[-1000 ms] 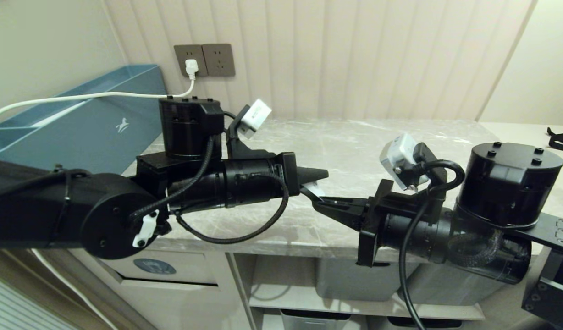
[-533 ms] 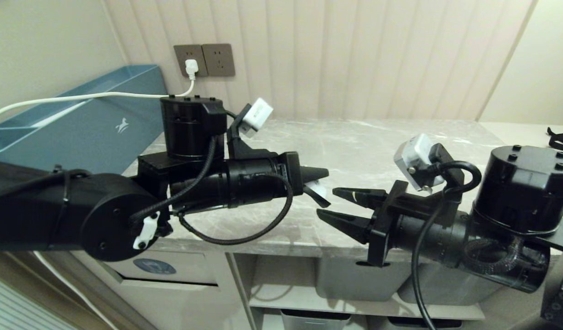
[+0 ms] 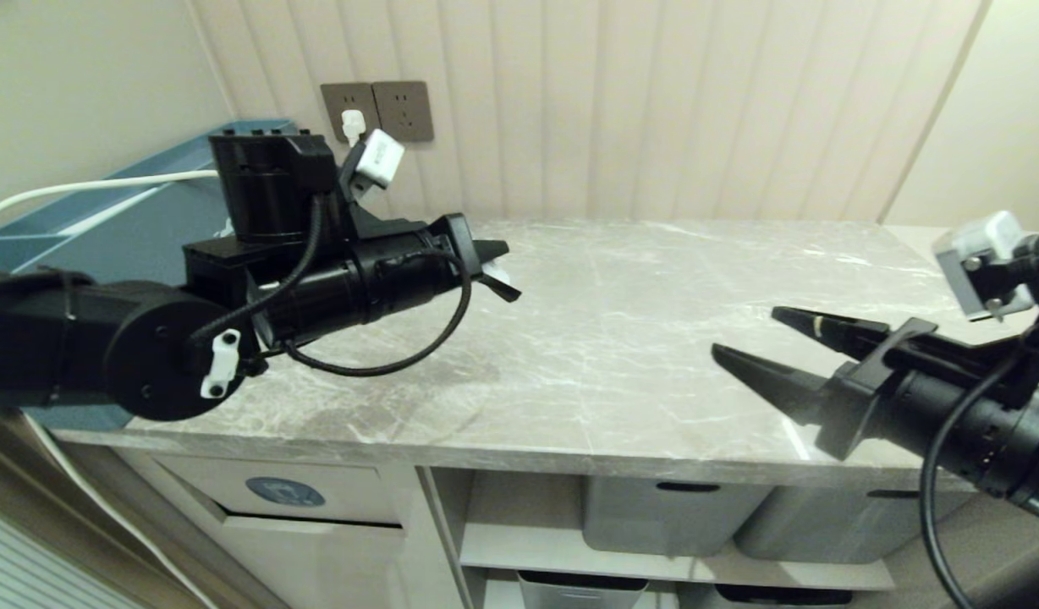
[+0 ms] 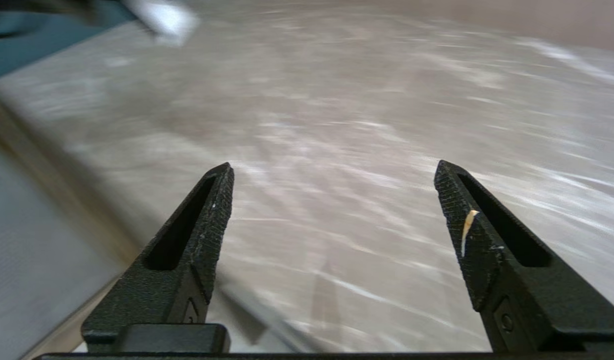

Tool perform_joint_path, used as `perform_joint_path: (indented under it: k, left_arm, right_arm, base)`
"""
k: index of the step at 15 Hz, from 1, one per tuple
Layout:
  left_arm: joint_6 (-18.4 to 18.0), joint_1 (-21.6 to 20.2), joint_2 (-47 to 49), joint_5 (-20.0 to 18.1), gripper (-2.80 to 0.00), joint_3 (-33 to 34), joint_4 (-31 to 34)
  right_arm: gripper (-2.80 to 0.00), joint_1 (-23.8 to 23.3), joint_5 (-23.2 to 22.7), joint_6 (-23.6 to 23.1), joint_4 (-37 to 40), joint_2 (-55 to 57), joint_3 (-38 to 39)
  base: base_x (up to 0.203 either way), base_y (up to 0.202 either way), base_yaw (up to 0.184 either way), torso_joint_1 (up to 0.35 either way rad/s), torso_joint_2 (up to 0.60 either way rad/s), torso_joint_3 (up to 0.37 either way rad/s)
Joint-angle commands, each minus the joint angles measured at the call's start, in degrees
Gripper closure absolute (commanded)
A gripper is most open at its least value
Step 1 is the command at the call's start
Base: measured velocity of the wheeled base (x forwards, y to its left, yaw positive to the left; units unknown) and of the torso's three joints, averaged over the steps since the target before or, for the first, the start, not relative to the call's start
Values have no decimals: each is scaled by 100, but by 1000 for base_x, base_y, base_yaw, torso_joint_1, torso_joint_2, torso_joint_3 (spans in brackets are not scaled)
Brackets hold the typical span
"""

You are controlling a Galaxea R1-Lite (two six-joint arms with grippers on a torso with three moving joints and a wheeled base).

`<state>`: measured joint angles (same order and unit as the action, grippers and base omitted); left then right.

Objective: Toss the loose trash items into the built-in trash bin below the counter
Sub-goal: Hand it to the other hand, then put the garbage in the trash can

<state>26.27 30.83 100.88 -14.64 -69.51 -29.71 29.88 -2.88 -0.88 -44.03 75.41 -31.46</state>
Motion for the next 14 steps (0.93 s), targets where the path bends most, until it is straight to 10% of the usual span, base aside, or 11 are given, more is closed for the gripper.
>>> perform_joint_path:
  k: [1, 6, 7, 10, 14]
  left_arm:
    - [-85, -150, -210, 2, 0, -9, -17]
    - [-448, -392, -554, 227, 0, -49, 70]
    - [-507, -393, -625, 315, 0, -43, 70]
    - [-575, -395, -684, 444, 0, -80, 70]
    - [-1722, -668, -898, 587, 0, -81, 48]
  right_arm:
    - [-280, -627, 15, -15, 16, -622, 207]
    - [-280, -2466, 309, -427, 353, -3058, 1890]
    - [0, -2605, 427, -490, 508, -3664, 2261]
    - [0, -2812, 825, -611, 1728, -5566, 2722]
    - [0, -2916, 740, -695, 3610, -7557, 2932]
  base:
    - [0, 0, 0, 0, 0, 0]
    - [0, 0, 0, 0, 0, 0]
    - [0, 0, 0, 0, 0, 0]
    - [0, 0, 0, 0, 0, 0]
    - [0, 0, 0, 0, 0, 0]
